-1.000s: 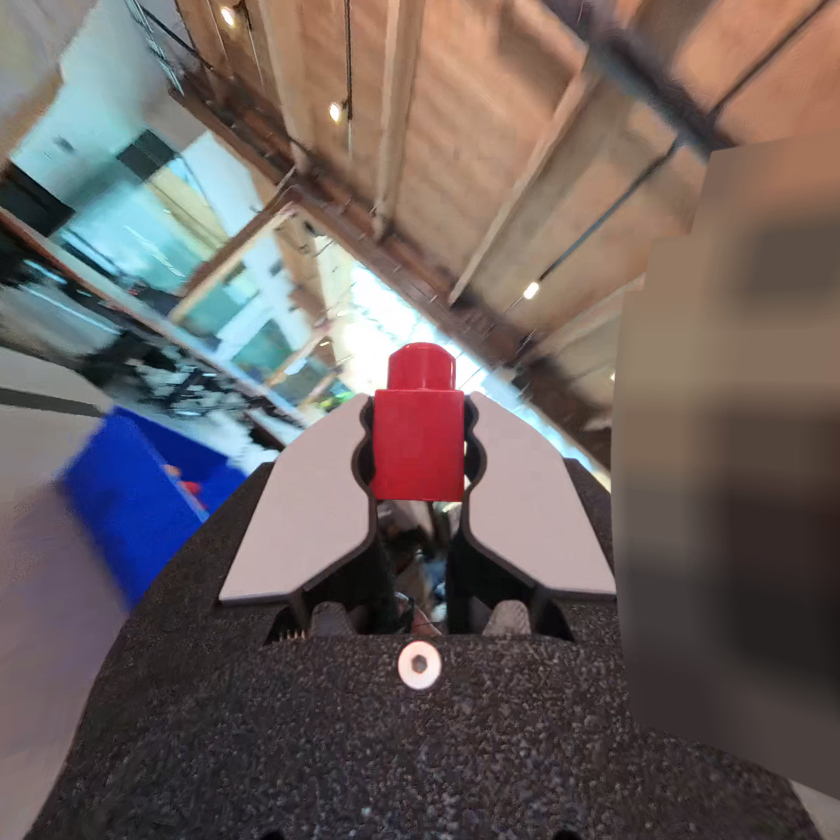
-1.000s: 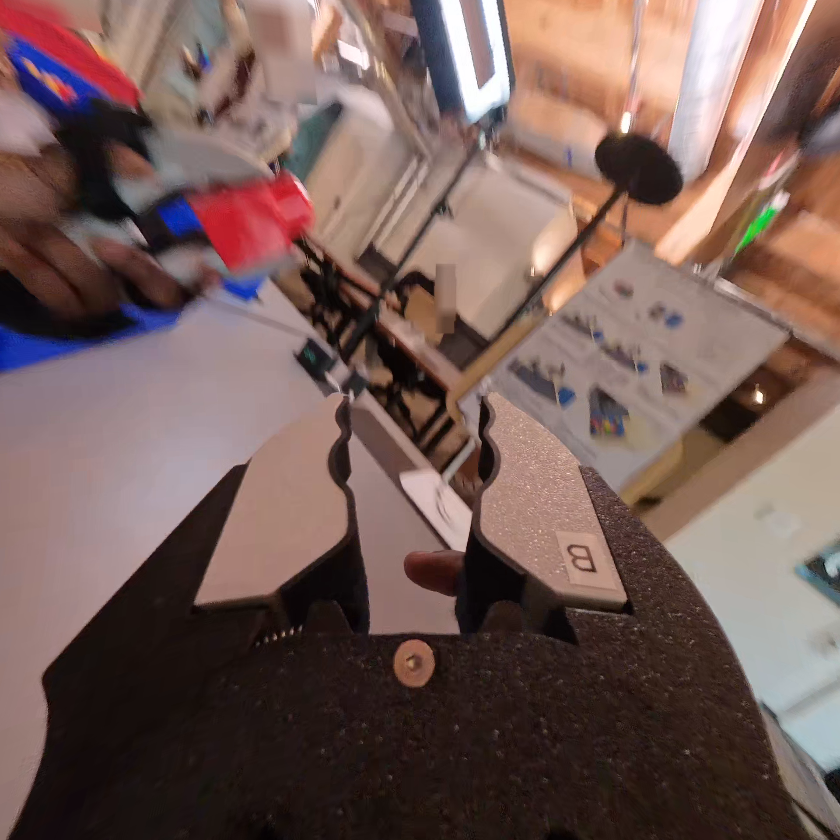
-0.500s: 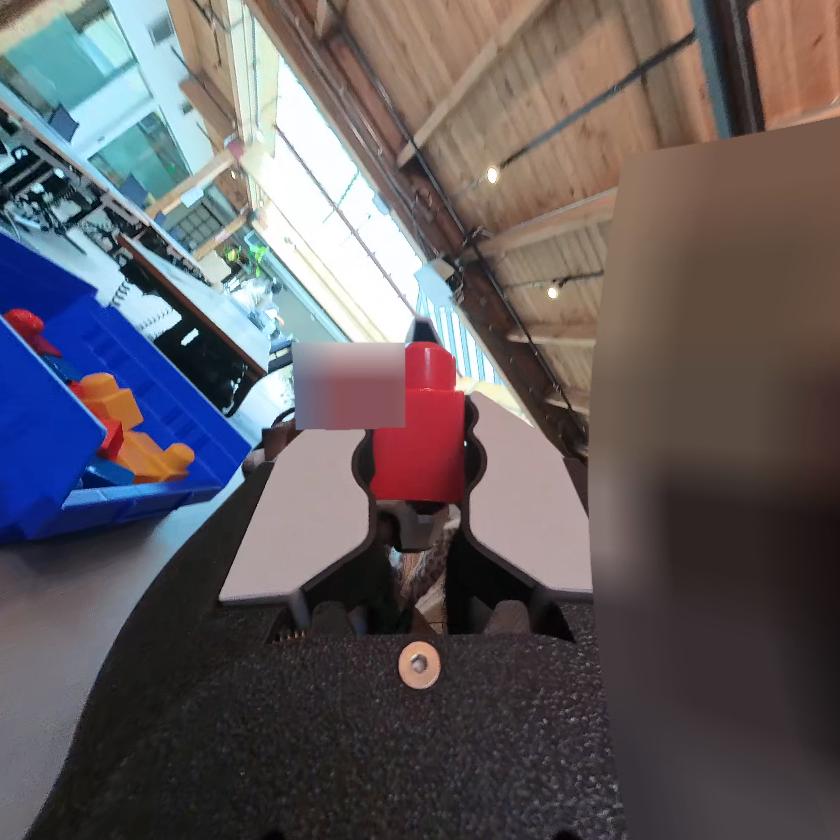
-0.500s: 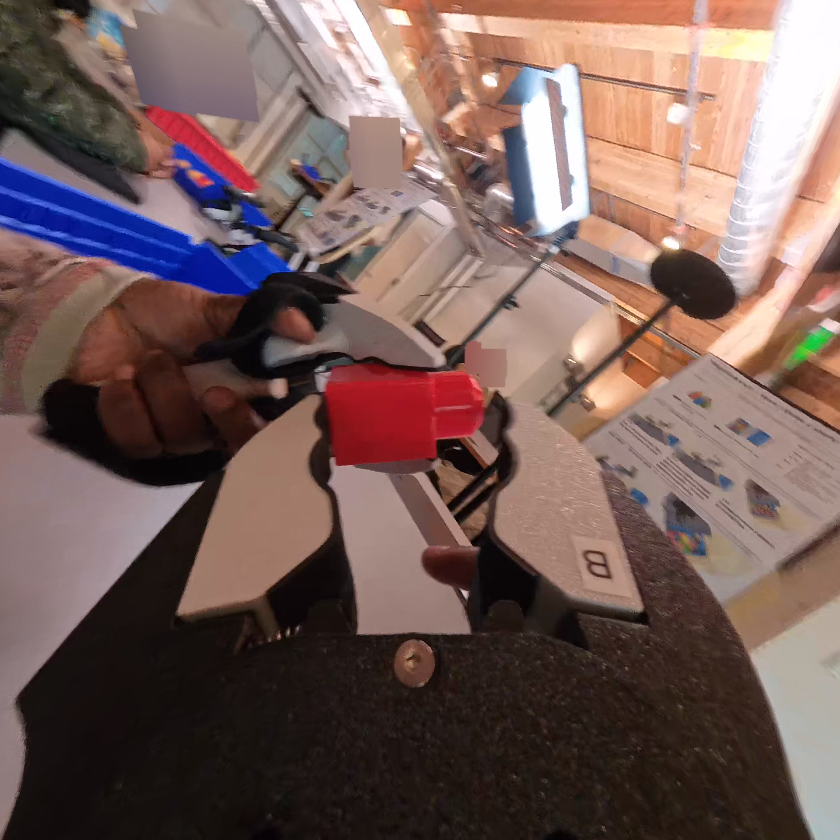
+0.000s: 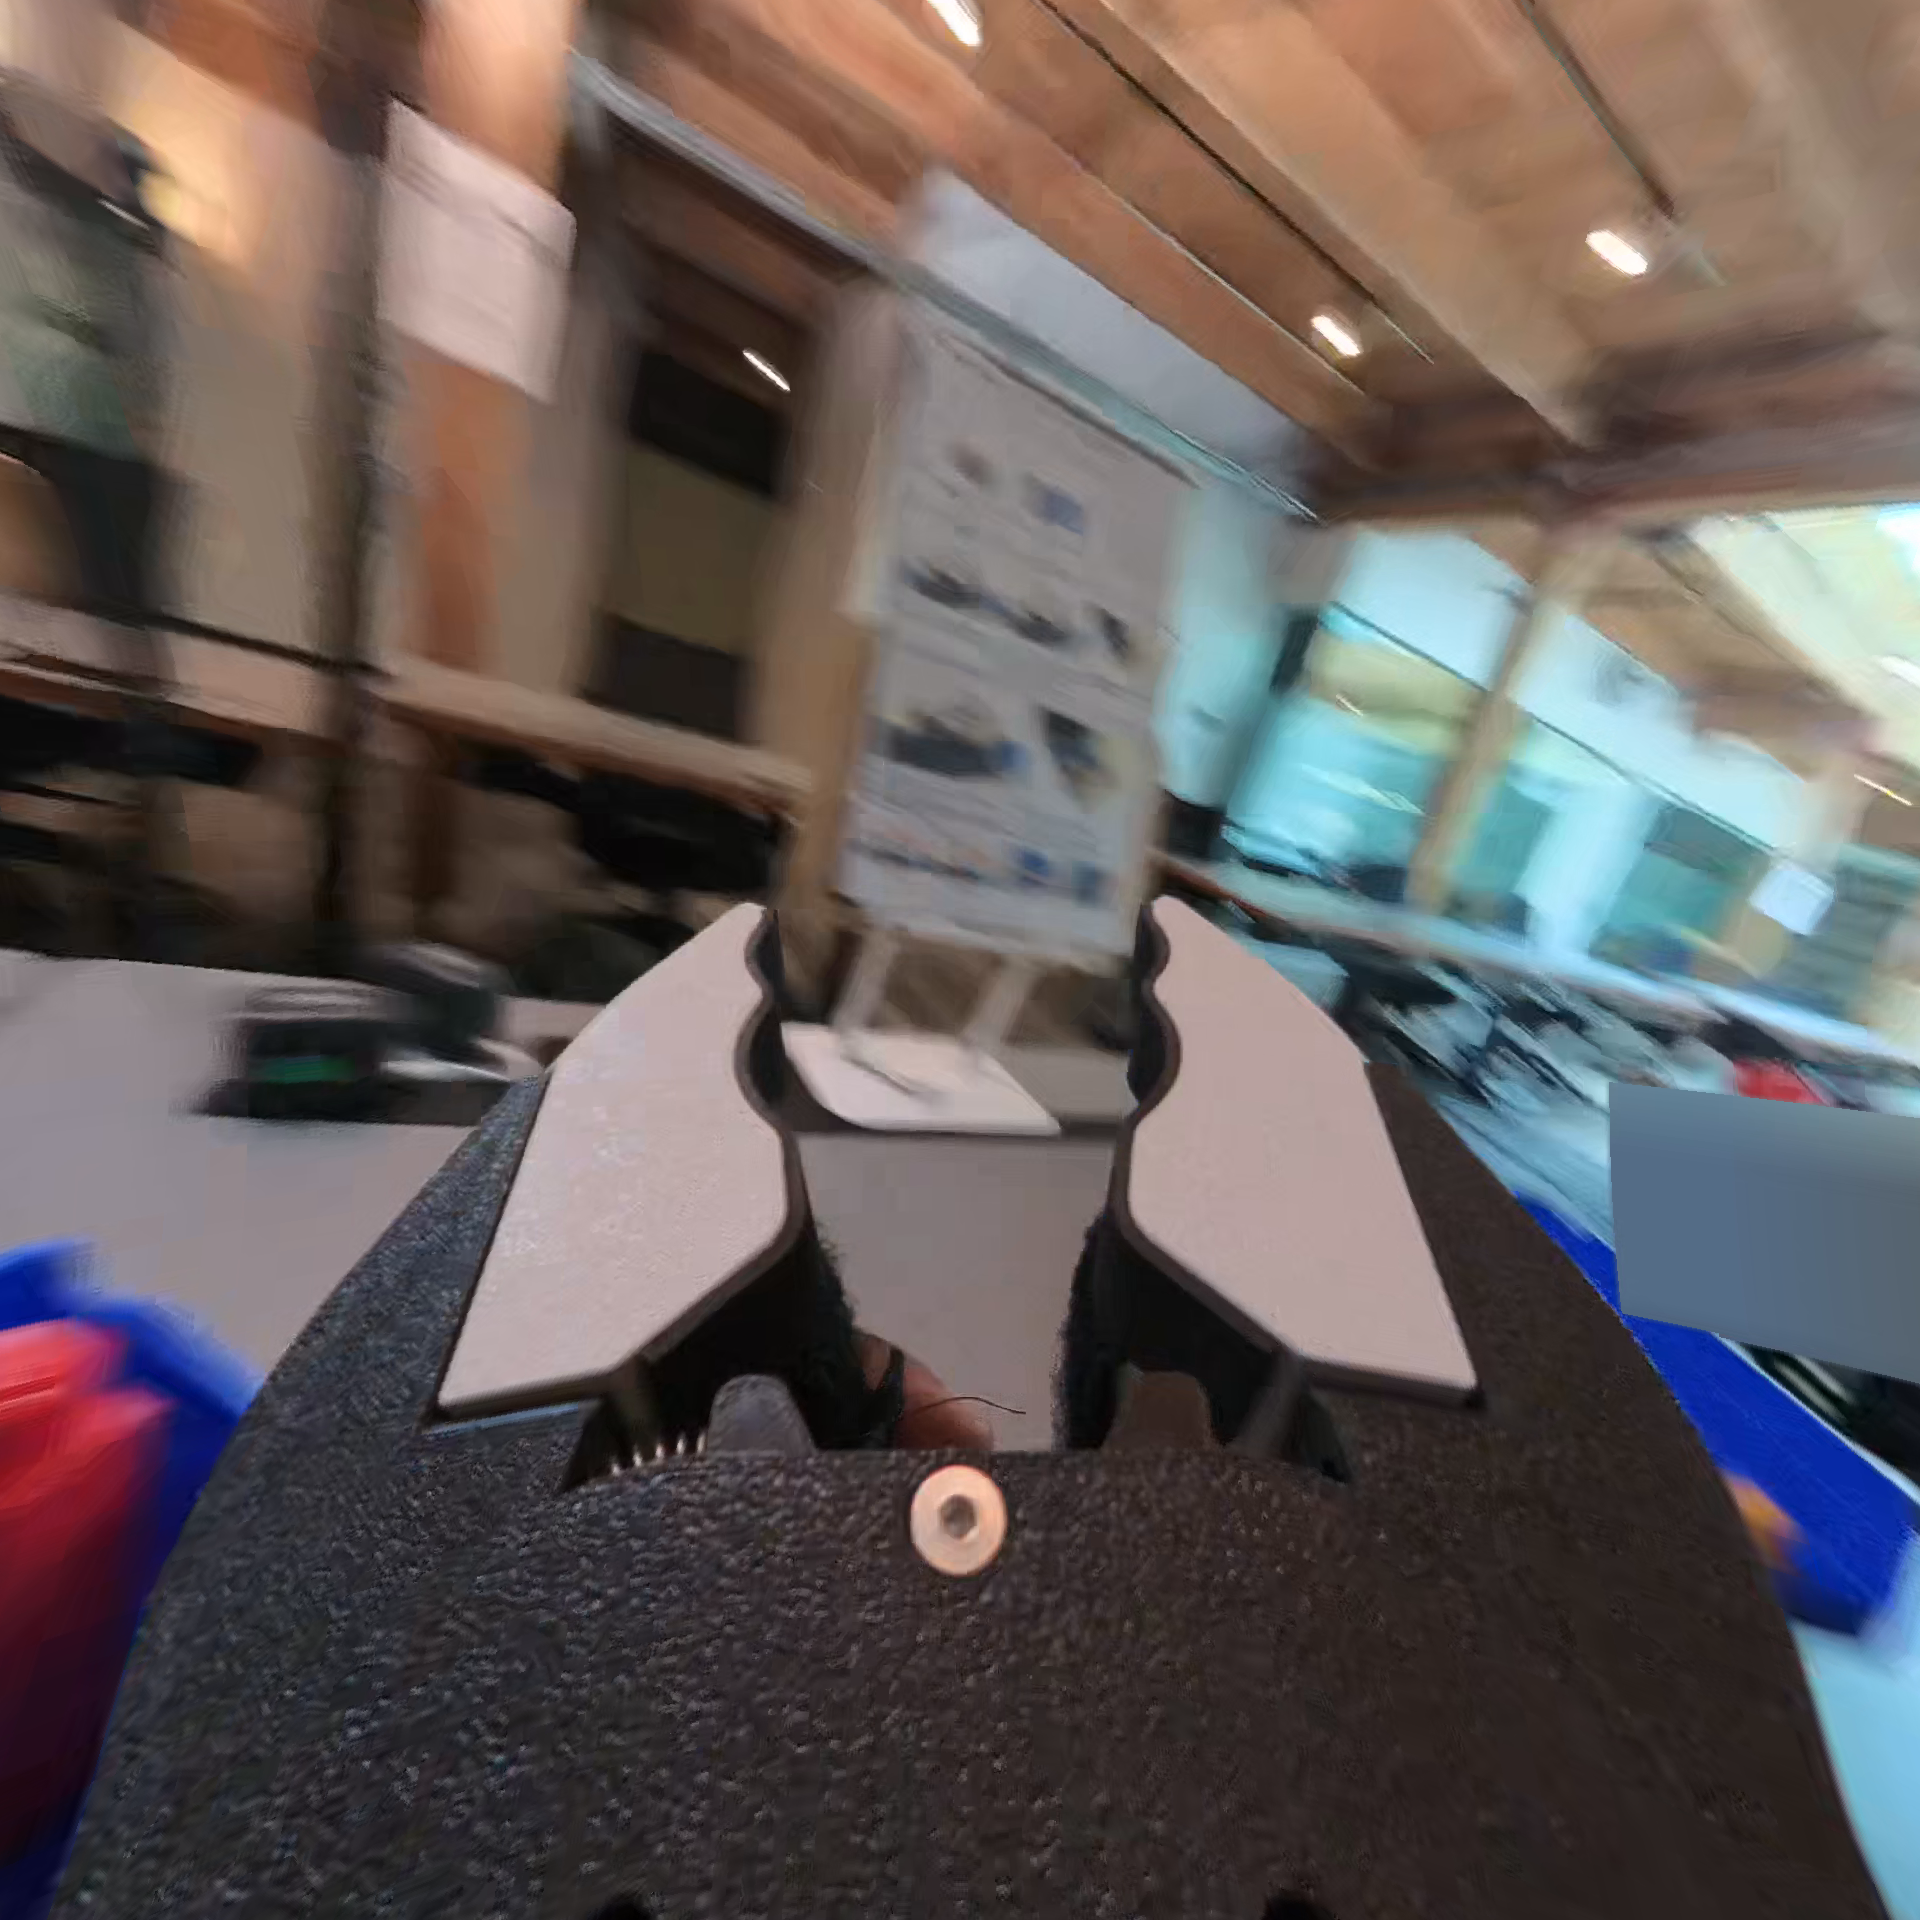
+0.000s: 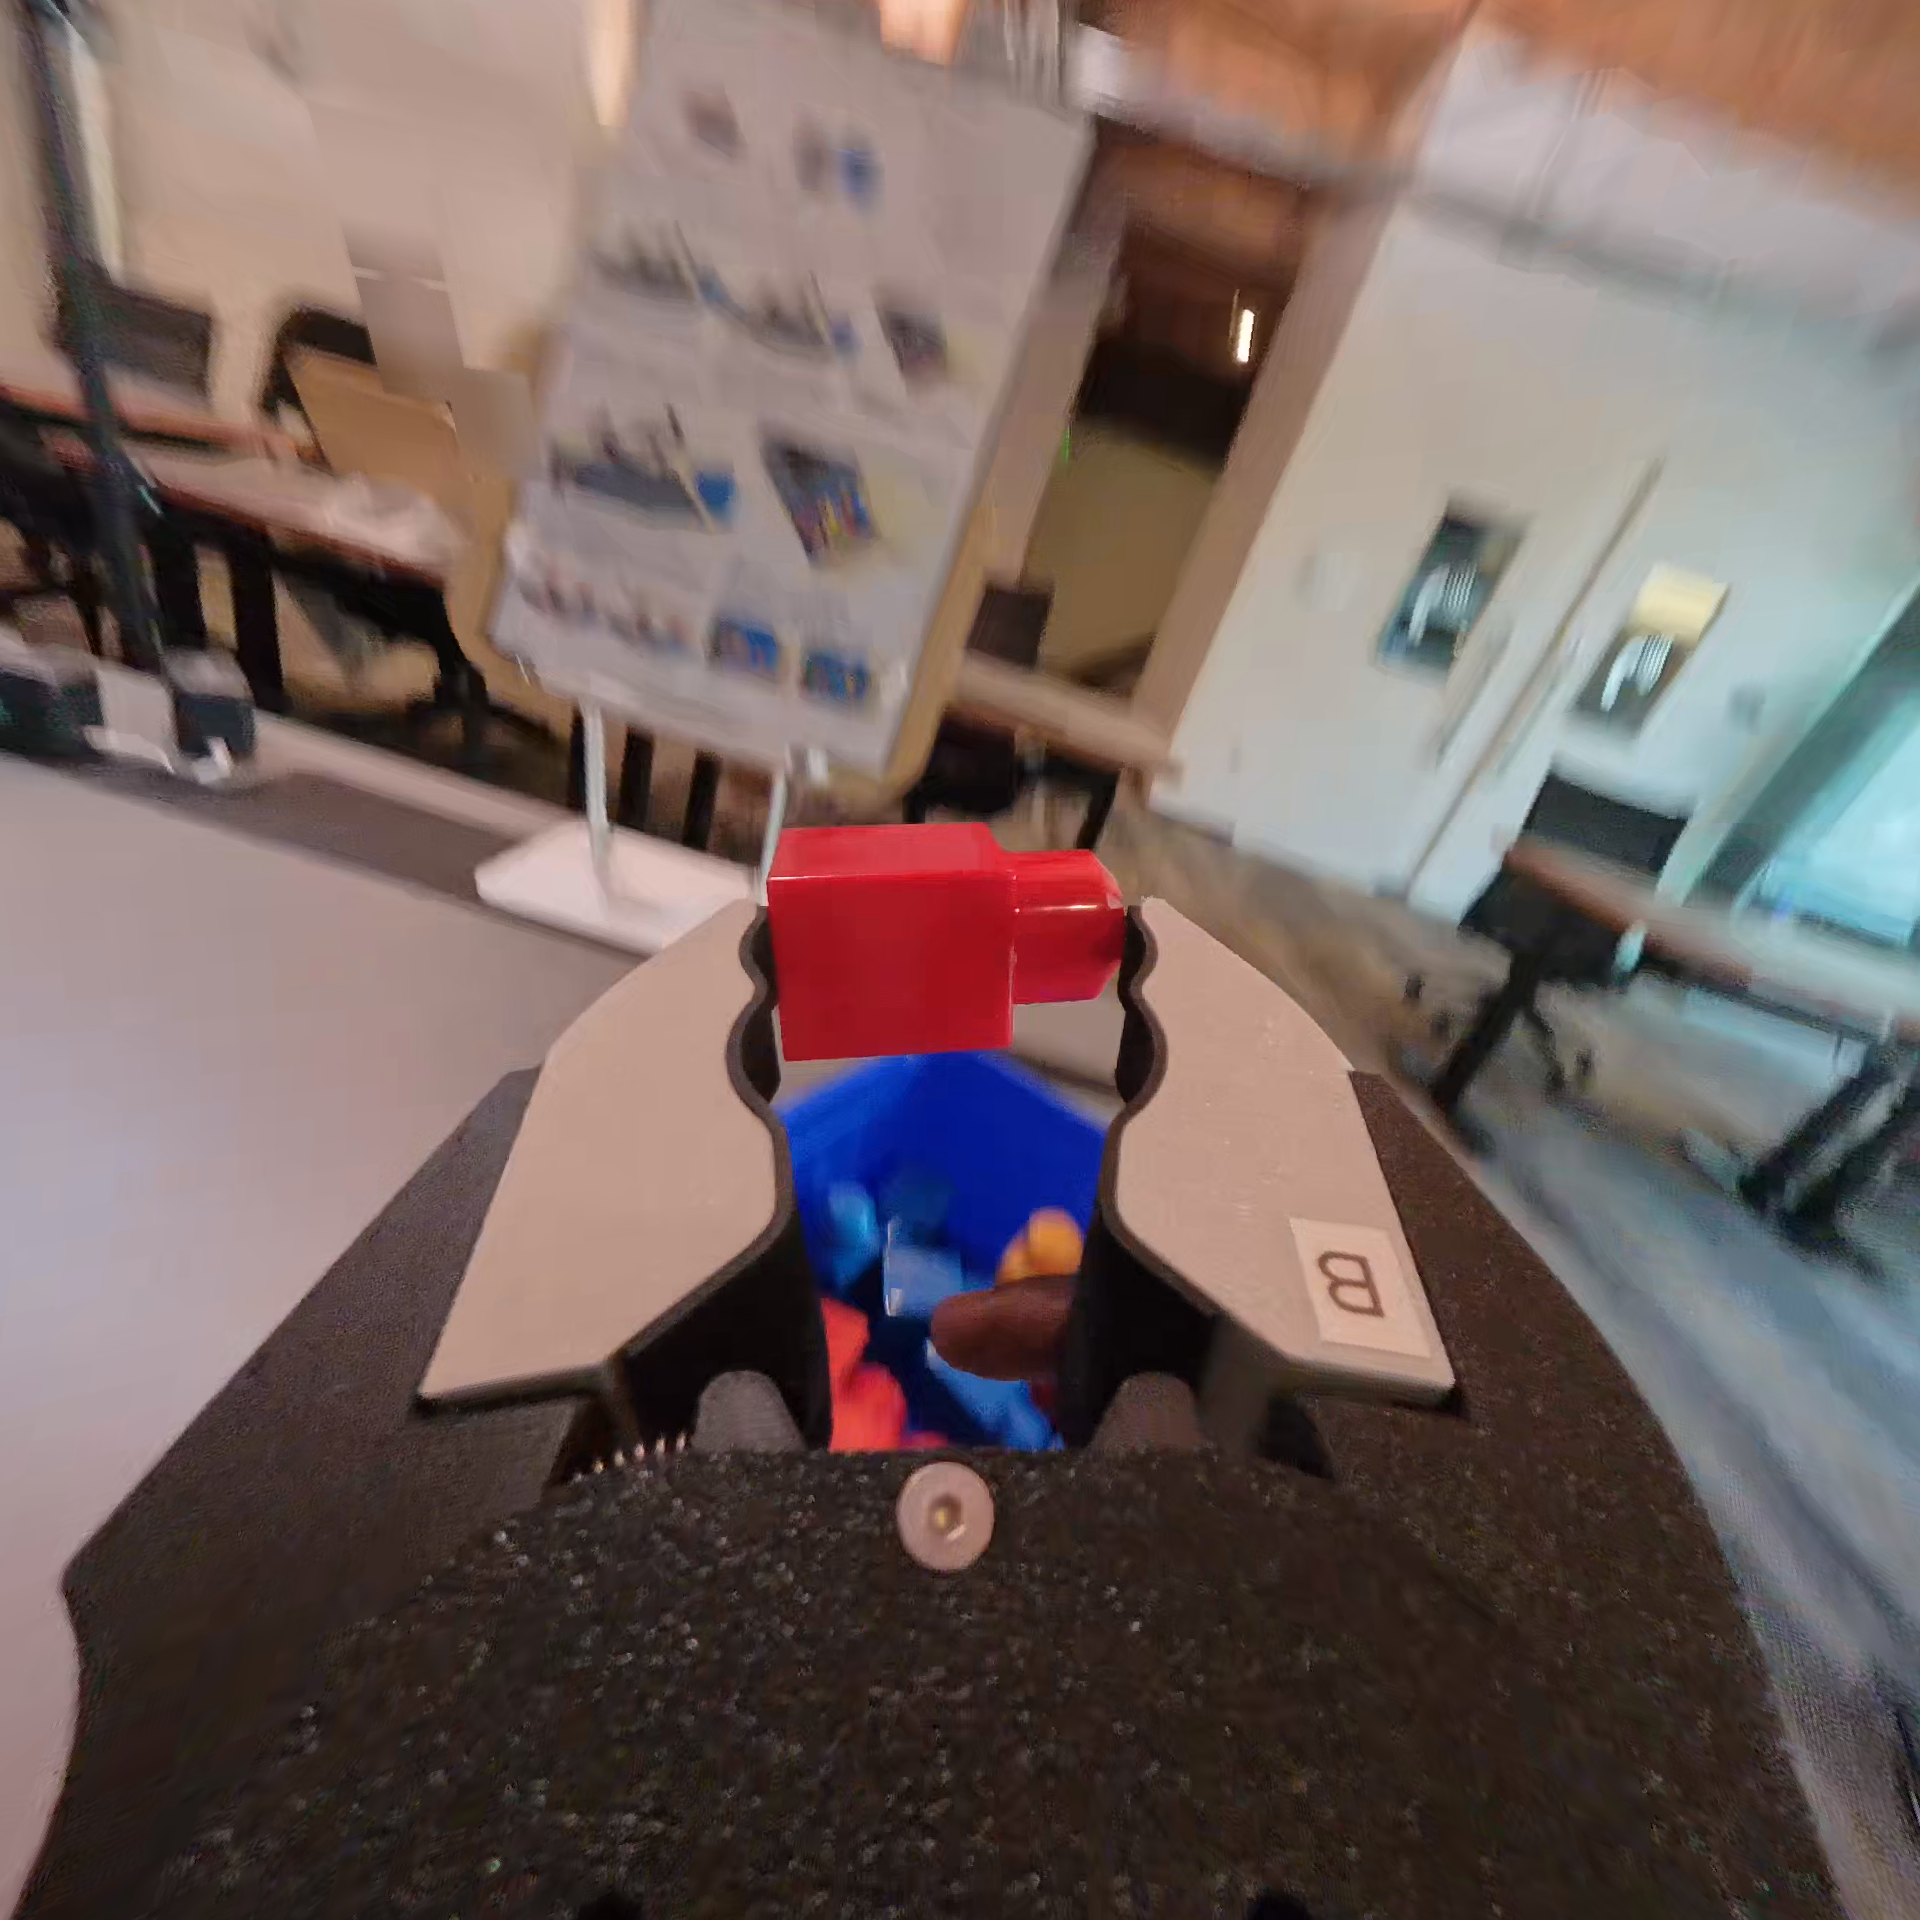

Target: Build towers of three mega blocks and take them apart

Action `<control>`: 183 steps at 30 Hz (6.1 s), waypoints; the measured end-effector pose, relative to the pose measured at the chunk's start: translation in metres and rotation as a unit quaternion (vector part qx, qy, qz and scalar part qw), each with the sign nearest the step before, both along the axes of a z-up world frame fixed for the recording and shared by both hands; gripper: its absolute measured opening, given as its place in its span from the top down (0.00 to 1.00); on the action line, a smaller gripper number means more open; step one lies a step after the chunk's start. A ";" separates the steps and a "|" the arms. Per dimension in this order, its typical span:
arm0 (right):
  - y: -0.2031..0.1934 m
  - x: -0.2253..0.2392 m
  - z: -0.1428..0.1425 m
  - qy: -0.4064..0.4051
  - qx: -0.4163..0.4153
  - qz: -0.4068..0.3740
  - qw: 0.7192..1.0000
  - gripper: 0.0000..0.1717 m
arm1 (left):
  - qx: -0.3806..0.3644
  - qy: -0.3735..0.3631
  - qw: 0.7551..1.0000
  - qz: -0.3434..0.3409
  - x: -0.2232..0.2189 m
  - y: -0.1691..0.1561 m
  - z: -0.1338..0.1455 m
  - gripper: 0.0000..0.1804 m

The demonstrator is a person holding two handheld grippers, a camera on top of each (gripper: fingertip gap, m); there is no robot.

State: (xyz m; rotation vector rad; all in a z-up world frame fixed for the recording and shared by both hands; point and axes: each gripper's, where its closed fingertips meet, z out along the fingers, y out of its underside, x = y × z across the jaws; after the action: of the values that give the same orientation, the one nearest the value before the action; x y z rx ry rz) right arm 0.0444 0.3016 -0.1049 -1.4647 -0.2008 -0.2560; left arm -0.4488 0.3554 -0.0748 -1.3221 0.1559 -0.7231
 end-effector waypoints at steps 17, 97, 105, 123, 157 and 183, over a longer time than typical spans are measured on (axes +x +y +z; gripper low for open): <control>0.020 0.032 -0.195 -0.010 -0.470 -0.052 0.881 0.63 | -0.019 -0.050 0.986 0.156 -0.144 -0.012 -0.006 0.68; -0.060 -0.260 0.002 -0.052 0.198 0.375 0.904 0.79 | -0.104 -0.138 0.866 -0.470 0.219 -0.090 -0.026 0.75; -0.062 -0.258 0.003 -0.179 0.215 0.313 0.908 0.79 | -0.090 -0.222 0.875 -0.421 0.184 -0.066 -0.009 0.80; 0.041 0.035 -0.136 0.065 -0.263 -0.032 0.962 0.79 | 0.003 -0.137 0.933 -0.332 0.108 -0.059 0.020 0.79; -0.076 -0.273 -0.047 0.036 -0.082 0.624 0.776 0.72 | -0.008 0.417 0.795 -0.442 0.228 -0.127 -0.133 0.79; -0.066 -0.267 -0.055 0.026 -0.073 0.611 0.788 0.74 | 0.026 0.363 0.831 -0.421 0.203 -0.114 -0.103 0.81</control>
State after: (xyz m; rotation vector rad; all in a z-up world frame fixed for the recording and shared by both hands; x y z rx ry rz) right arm -0.2231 0.2353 -0.1603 -1.2171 -1.0840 0.8797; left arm -0.2454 0.2410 -0.1778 -1.4027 1.4392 -0.8850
